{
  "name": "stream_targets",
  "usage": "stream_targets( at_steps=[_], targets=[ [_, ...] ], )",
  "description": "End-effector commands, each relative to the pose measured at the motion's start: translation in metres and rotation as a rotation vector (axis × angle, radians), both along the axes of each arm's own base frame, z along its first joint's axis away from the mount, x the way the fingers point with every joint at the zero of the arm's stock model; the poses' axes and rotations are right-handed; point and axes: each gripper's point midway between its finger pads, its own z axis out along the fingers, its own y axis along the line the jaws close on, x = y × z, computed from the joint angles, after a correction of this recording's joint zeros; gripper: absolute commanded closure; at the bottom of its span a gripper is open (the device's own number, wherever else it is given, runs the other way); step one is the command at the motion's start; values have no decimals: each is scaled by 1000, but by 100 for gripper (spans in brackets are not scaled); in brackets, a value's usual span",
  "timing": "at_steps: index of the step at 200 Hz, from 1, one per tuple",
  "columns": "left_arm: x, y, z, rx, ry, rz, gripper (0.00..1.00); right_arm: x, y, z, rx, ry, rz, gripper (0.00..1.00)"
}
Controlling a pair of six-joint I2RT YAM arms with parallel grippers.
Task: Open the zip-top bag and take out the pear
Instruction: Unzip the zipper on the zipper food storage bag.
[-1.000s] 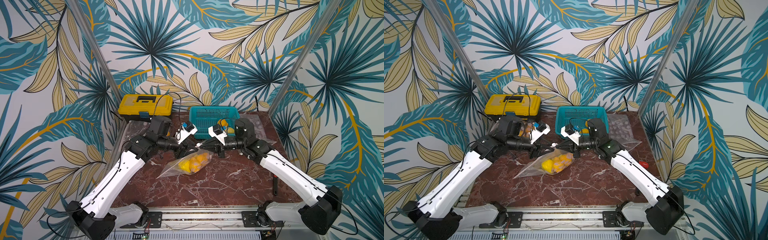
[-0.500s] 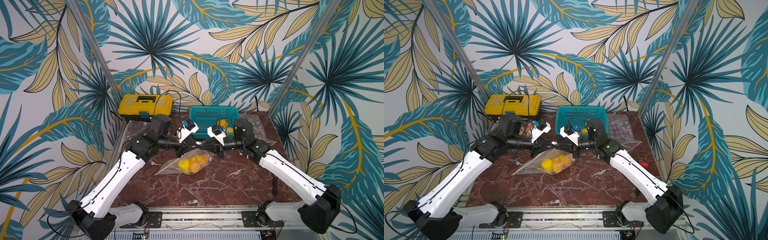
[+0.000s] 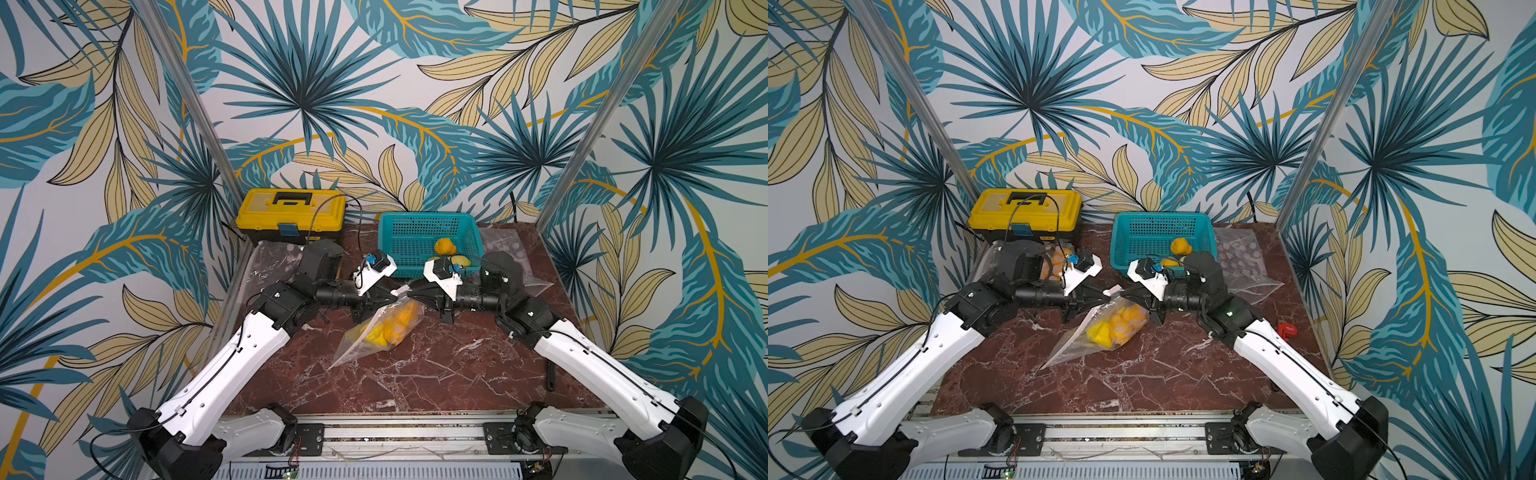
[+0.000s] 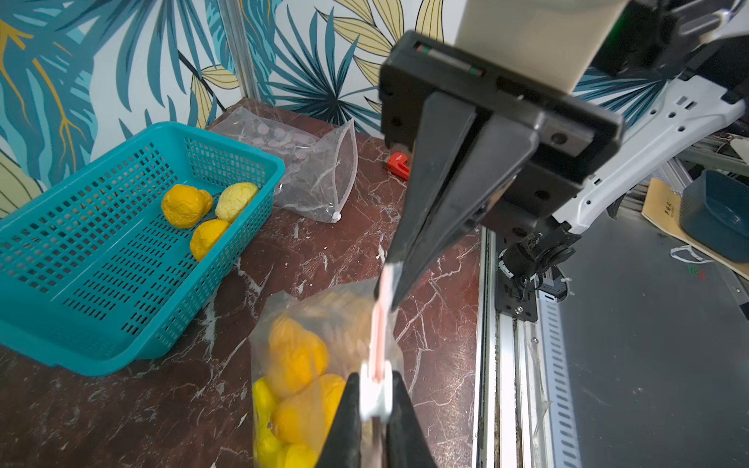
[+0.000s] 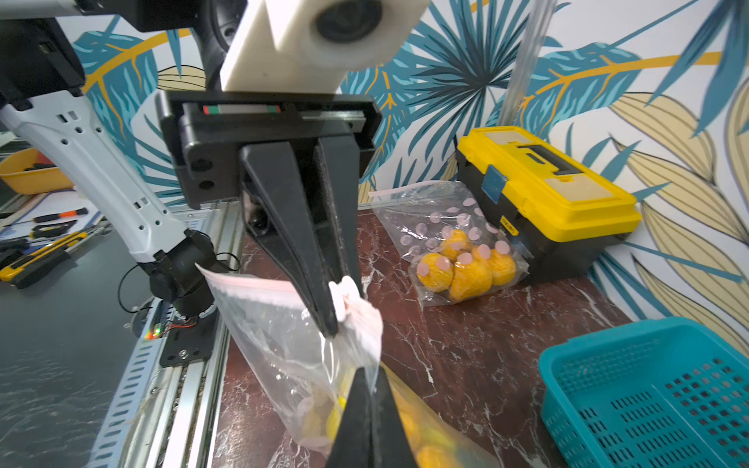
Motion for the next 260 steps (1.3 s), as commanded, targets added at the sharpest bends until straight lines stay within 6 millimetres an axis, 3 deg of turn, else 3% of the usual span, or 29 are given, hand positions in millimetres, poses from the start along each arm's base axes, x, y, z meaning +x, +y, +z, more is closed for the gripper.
stream_targets(
  at_steps=[1, 37, 78, 107, 136, 148, 175, 202, 230, 260],
  targets=[
    [4, 30, -20, 71, 47, 105, 92, 30, -36, 16, 24, -84, -258, 100],
    [4, 46, -26, 82, 53, 149, 92, 49, -70, 20, 20, -124, -481, 100],
    [8, 70, -49, 158, 70, 249, 92, 71, -132, 29, 36, -161, -859, 100],
    [6, 81, -57, 175, 76, 282, 92, 72, -165, 36, 75, -164, -1040, 100],
    [7, 83, -61, 190, 71, 289, 92, 68, -179, 44, 171, -157, -1112, 100],
    [8, 81, -61, 186, 76, 274, 92, 66, -168, 47, 214, -156, -1044, 100],
    [4, 68, -54, 147, 78, 186, 92, 50, -97, 47, 206, -194, -627, 100],
    [2, 59, -45, 119, 67, 129, 89, 34, -48, 37, 181, -150, -326, 100],
    [4, 57, -40, 119, 47, 121, 89, 23, -18, 27, 159, -75, -131, 100],
    [4, 55, -36, 115, 42, 112, 89, 21, -4, 9, 83, 11, -46, 100]
  ],
)
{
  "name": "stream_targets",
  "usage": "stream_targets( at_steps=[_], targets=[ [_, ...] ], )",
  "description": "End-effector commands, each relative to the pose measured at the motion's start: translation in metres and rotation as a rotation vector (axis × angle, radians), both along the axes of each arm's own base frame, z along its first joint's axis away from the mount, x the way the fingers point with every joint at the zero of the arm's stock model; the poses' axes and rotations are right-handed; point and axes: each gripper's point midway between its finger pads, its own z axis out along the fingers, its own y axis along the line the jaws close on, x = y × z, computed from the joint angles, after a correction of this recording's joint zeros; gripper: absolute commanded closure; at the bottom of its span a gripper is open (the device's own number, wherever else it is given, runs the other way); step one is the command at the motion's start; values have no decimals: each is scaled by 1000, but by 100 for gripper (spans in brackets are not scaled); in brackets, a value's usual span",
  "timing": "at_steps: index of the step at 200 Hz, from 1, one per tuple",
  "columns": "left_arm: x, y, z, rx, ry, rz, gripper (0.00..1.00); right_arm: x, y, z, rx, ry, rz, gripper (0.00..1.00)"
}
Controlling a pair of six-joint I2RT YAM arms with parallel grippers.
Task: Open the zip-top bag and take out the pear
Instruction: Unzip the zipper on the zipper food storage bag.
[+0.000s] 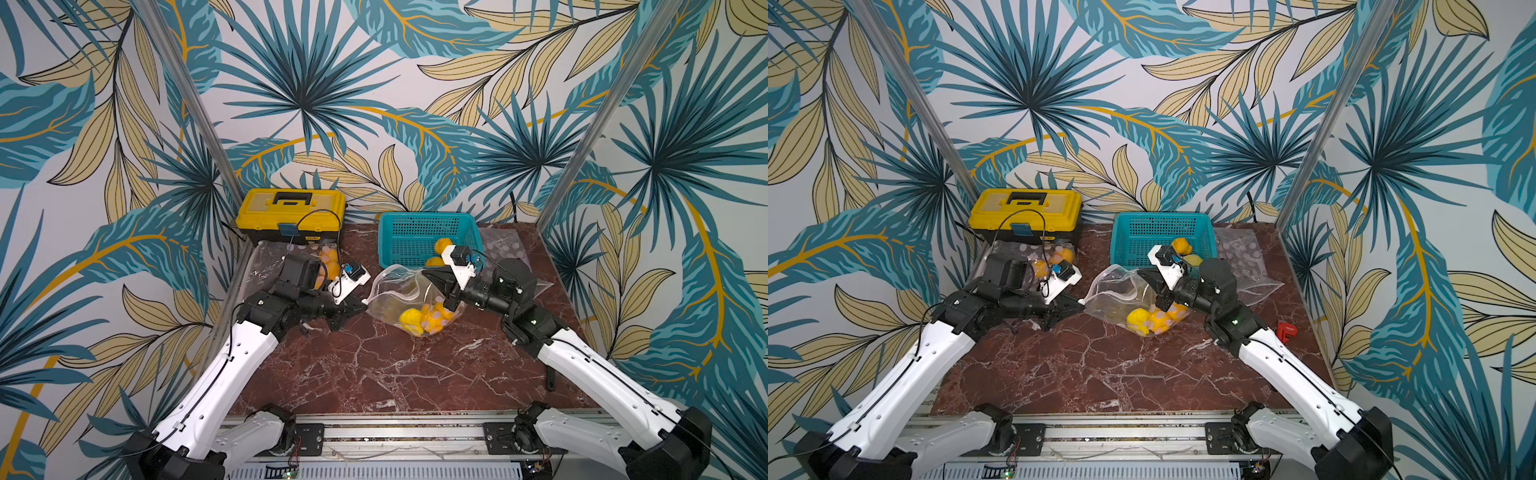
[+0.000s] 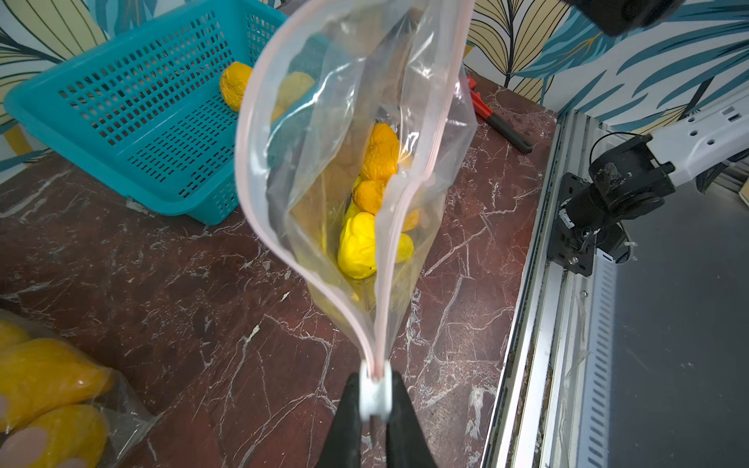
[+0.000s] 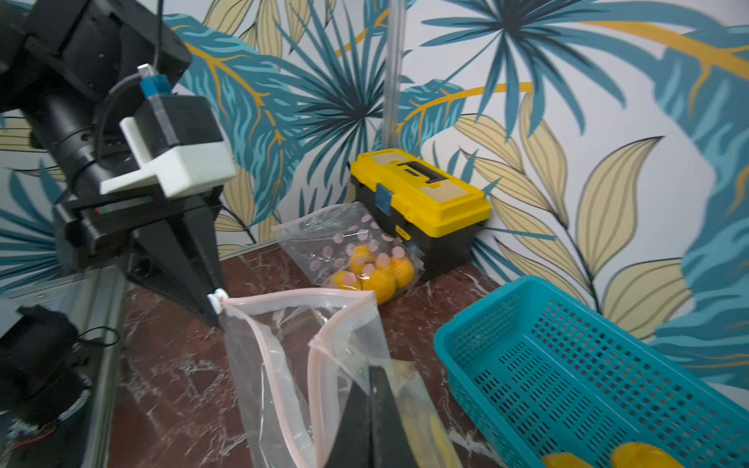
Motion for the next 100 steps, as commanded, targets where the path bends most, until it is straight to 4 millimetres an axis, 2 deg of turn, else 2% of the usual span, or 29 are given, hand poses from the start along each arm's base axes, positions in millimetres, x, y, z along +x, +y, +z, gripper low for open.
stream_targets(
  at_steps=[1, 16, 39, 48, 78, 100],
  targets=[
    [-3, -5, 15, -20, -37, -39, 89, -21, 17, 1, -23, 29, 170, 100],
    [-2, -4, 13, -13, -31, -27, 85, -17, 13, 0, -34, 29, 135, 100],
    [4, -2, 16, 1, -38, 6, 65, -19, 12, 2, -23, 10, 132, 100],
    [8, -1, 20, 5, -48, 23, 61, -21, 13, 0, -26, 15, 143, 100],
    [22, -1, 33, 23, -89, 50, 53, -23, 14, -2, -22, 25, 159, 100],
    [28, -12, 36, 27, -97, 7, 48, -23, 15, -2, -14, 28, 165, 100]
  ],
)
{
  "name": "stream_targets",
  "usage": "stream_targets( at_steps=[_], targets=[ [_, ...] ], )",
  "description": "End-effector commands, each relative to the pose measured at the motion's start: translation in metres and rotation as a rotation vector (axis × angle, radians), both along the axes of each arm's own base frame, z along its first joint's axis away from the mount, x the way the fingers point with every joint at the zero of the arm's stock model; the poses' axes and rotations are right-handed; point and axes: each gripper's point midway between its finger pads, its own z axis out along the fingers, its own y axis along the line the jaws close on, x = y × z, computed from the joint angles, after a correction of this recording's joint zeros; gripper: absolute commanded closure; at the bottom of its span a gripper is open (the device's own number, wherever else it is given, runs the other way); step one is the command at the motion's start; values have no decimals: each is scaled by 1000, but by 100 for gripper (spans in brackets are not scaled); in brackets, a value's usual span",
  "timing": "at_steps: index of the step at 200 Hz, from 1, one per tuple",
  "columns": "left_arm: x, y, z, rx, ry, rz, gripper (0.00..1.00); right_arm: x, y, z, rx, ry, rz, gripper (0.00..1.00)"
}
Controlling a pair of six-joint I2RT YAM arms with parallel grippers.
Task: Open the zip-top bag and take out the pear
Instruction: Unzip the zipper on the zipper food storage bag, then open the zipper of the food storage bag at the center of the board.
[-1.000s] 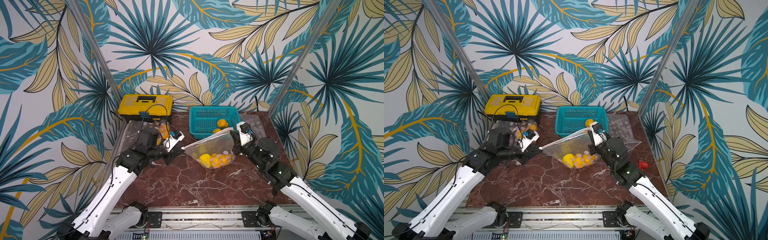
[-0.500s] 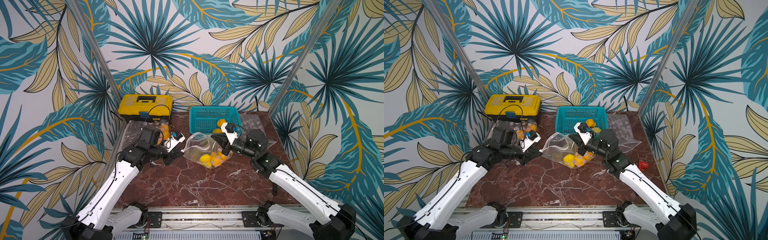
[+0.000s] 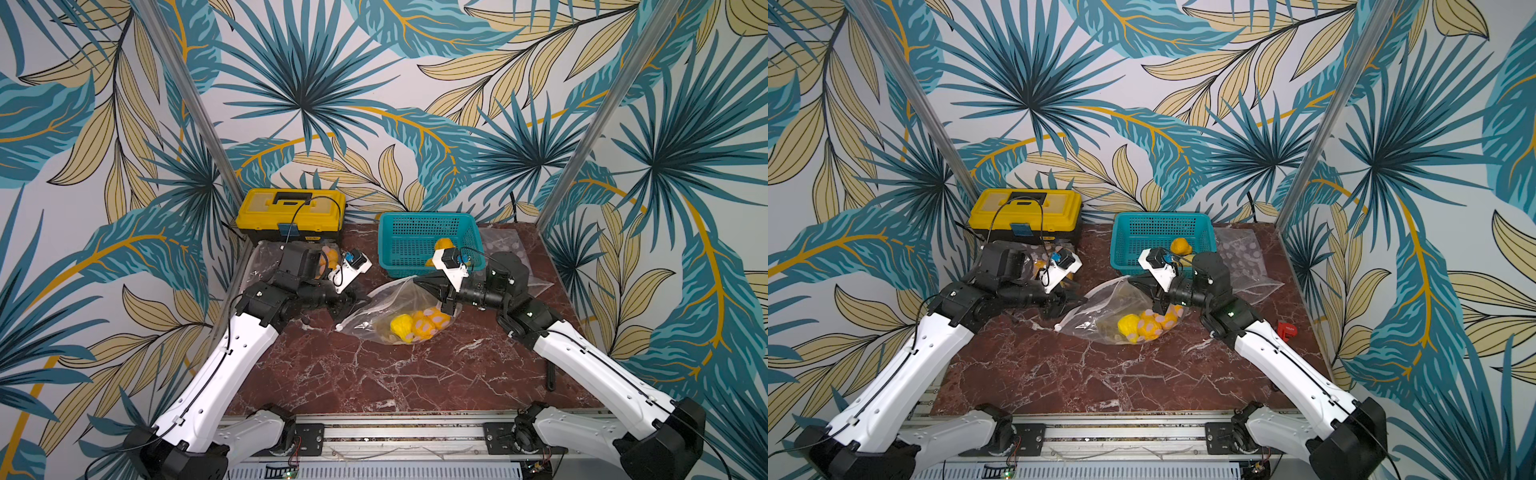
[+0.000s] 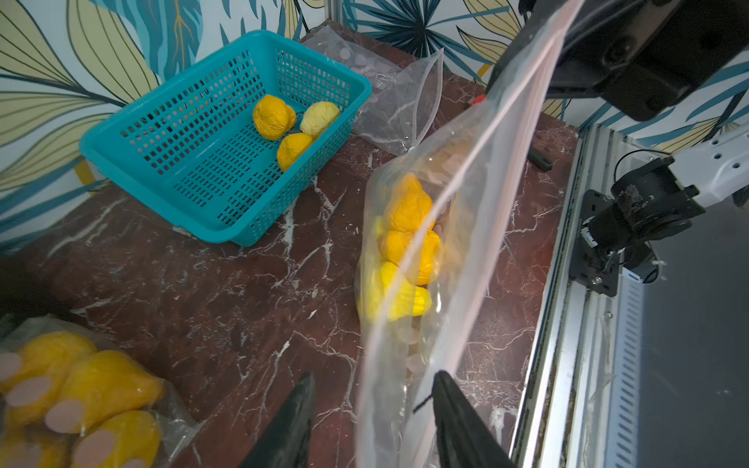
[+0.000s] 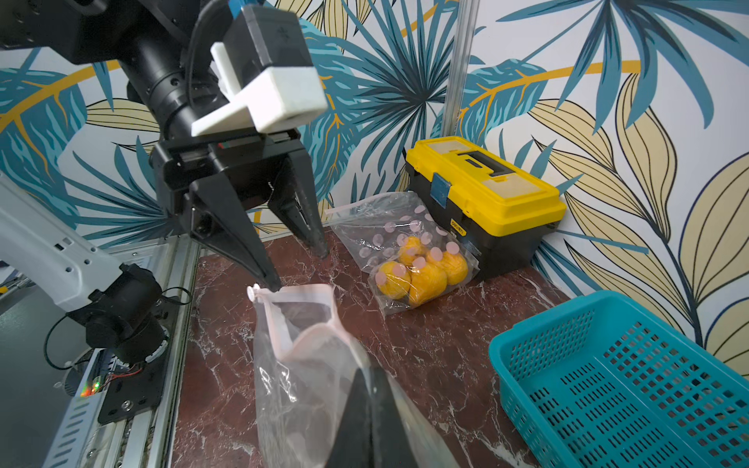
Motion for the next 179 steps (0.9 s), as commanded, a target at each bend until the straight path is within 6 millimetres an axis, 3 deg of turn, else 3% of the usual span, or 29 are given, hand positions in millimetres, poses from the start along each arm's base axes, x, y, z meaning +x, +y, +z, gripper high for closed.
stream_targets(
  at_steps=[1, 23, 46, 83, 109, 128, 144, 179],
  targets=[
    [7, -10, 9, 11, -34, -33, 48, -8, 2, 2, 13, -2, 33, 100],
    [3, -27, 7, 1, -27, -118, 44, -7, 1, 2, 12, -6, 27, 100],
    [-3, -37, 2, -27, 2, -197, 47, -6, 0, 5, 13, -14, 19, 100],
    [13, -31, -21, 49, 25, -129, 84, -8, -1, 10, 17, -31, 18, 100],
    [17, -26, -23, 51, 41, -96, 100, -5, -4, 14, 22, -31, -9, 100],
    [23, -15, -11, 29, 36, -24, 100, 3, -11, 17, 30, -27, -81, 63],
    [31, 3, 3, 14, 29, 86, 100, 12, -20, 21, 34, -32, -164, 44],
    [46, 50, 30, 21, -14, 394, 100, 21, -32, 25, 26, -43, -258, 35]
  ],
)
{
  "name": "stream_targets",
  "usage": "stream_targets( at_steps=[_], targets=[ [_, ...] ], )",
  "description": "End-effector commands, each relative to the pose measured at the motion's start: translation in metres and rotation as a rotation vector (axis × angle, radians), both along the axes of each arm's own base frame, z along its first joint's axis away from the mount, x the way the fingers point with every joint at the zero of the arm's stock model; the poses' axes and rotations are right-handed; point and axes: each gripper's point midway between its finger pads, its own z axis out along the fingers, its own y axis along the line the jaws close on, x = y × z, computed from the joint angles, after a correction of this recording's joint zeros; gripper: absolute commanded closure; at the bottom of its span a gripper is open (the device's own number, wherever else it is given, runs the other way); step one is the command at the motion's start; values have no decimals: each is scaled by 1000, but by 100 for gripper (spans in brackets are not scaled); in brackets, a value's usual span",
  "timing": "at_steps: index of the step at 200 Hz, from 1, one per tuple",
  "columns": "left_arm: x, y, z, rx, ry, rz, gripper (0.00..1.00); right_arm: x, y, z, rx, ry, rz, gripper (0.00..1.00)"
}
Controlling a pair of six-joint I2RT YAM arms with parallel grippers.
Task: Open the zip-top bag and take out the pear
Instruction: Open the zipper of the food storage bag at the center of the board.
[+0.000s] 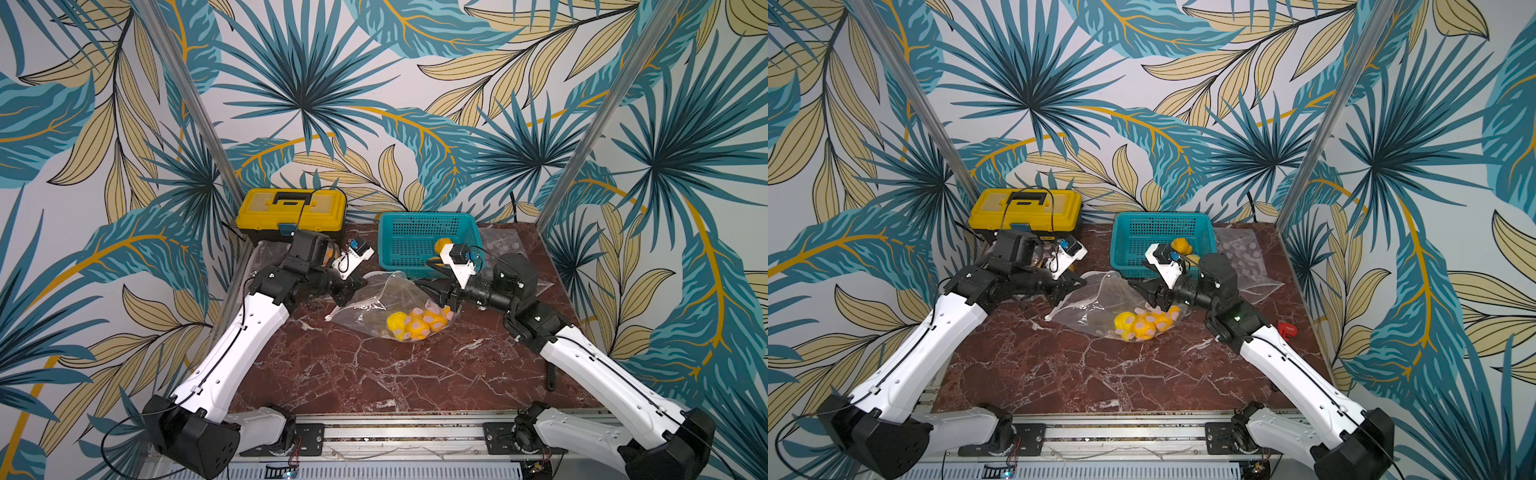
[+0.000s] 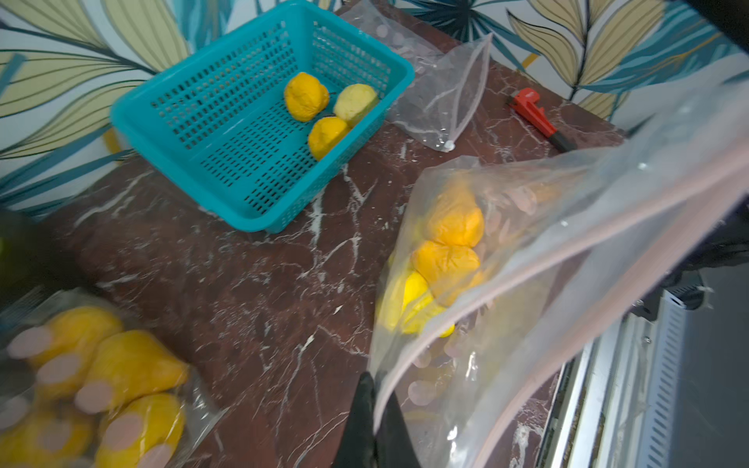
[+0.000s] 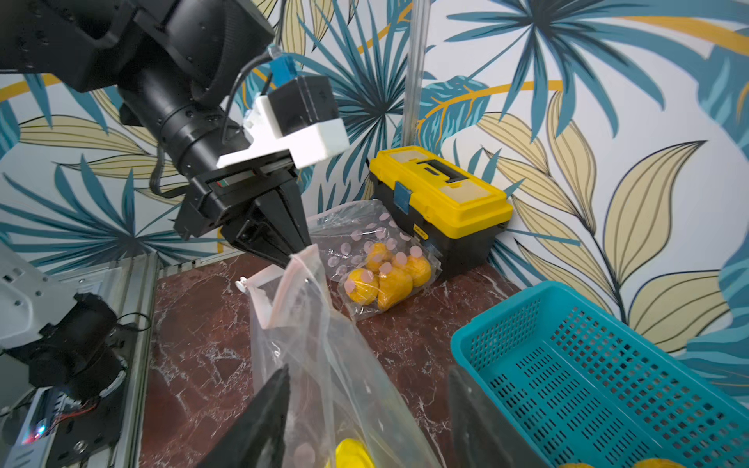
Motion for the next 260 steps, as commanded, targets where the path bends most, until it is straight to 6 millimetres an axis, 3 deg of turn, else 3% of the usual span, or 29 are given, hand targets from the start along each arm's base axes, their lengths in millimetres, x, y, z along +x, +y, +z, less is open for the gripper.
stream_targets(
  at_steps=[1, 44, 62, 85, 110, 148, 172, 189, 220, 260],
  targets=[
    [8, 36, 40, -12, -75, 240, 100, 9, -13, 7, 5, -8, -101, 34],
    [10, 117, 59, 142, -103, 677, 100, 13, -15, -1, -14, 19, -128, 33],
    [2, 133, 70, 149, -118, 760, 100, 13, -16, -4, -21, 33, -131, 32],
    [-4, 137, 77, 118, -105, 799, 100, 16, -19, -7, -33, 42, -154, 31],
    [-1, 111, 52, 61, 27, 720, 100, 17, -21, -13, -49, 61, -167, 31],
    [-5, 40, -10, -79, 396, 496, 100, 15, -23, -17, -47, 115, -177, 27],
    [-4, 2, -36, -95, 462, 441, 100, 18, -23, -20, -3, 180, -203, 26],
    [1, -24, -44, -155, 483, 418, 100, 22, -22, -26, 37, 243, -224, 26],
    [13, -53, -48, -260, 481, 433, 100, 32, -21, -48, 122, 428, -298, 26],
    [12, -93, -56, -323, 520, 357, 100, 45, -10, -95, 270, 807, -399, 27]
  ],
)
